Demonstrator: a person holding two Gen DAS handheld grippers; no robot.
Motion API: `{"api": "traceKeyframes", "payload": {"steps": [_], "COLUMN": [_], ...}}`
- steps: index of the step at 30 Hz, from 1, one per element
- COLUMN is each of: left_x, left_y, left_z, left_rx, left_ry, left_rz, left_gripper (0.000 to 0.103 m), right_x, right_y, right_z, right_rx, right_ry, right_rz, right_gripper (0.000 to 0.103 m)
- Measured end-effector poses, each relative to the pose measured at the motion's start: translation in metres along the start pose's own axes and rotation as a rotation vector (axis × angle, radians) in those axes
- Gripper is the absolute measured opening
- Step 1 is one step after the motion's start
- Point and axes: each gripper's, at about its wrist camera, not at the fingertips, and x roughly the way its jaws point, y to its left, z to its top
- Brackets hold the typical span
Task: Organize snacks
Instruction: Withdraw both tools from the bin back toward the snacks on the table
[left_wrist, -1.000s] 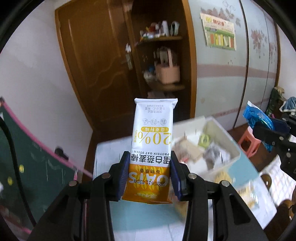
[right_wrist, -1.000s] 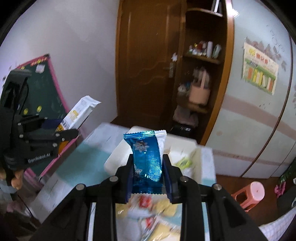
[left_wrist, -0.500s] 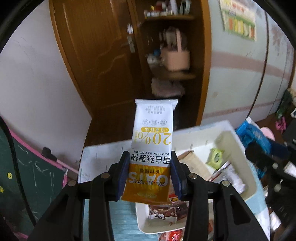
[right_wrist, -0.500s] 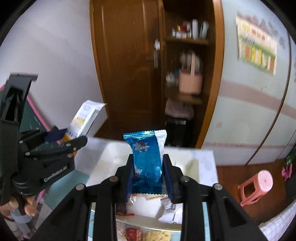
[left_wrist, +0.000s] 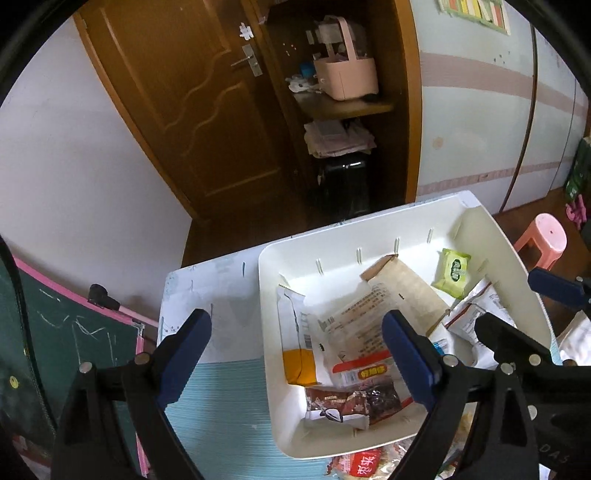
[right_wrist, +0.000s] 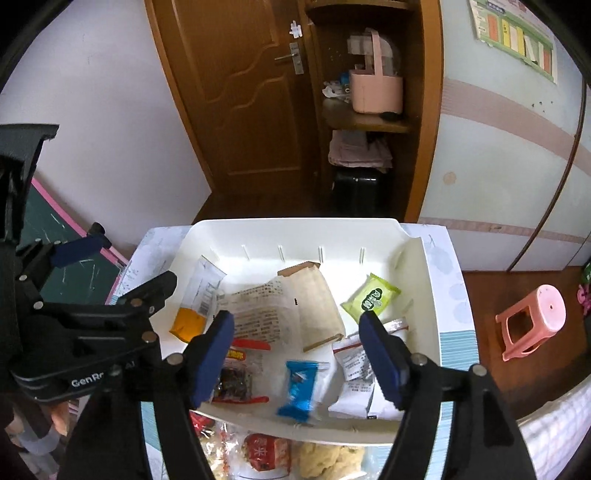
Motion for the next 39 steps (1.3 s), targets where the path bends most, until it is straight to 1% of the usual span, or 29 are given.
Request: {"api": "traceKeyframes", "payload": {"steps": [8, 15, 20, 23, 27, 33, 39], "left_x": [-0.033, -0.067, -0.100, -0.117, -0.133, -0.155, -0.172], "left_y": [0.011, 0.019, 0.029, 0.036, 0.041, 0.045, 0.067], "left_z": [-0.004, -0.017, -0.043, -0.062, -0.089, -0.124, -0.150], "left_rx": [-0.018, -0.043, -0.024, -0.034, -0.048, -0.047, -0.116], "left_ry": [-0.047, -0.081, -0.113, -0.116, -0.096, -0.096, -0.094], "left_rz": [0.006, -0.024, -0.011, -0.036, -0.086, -0.092, -0.109], "left_gripper": [0.093, 0.093, 0.093, 0.093, 0.093, 0.093, 0.093], "right_x": [-0.022, -0.051, -0.082, -0.101, -0.124, -0.156, -0.182], "right_y": [0.006, 0.012, 0.014, 0.013, 0.011, 0.011, 0.012], "right_z": [-0.001, -0.010, -0.026, -0.040, -0.062, -0.097, -0.126], "right_rx": [0.000, 0.004, 0.001, 0.004, 0.011, 0.020, -0.014], "right_ry": [-0.033, -0.057, -0.088, -0.106, -0.121, -0.128, -0.134], "right_rz": [0.021, 0.029, 0.020, 0.010, -0.006, -0.039, -0.085], "right_gripper": [0.071, 0.071, 0.071, 0.071, 0.071, 0.071, 0.073]}}
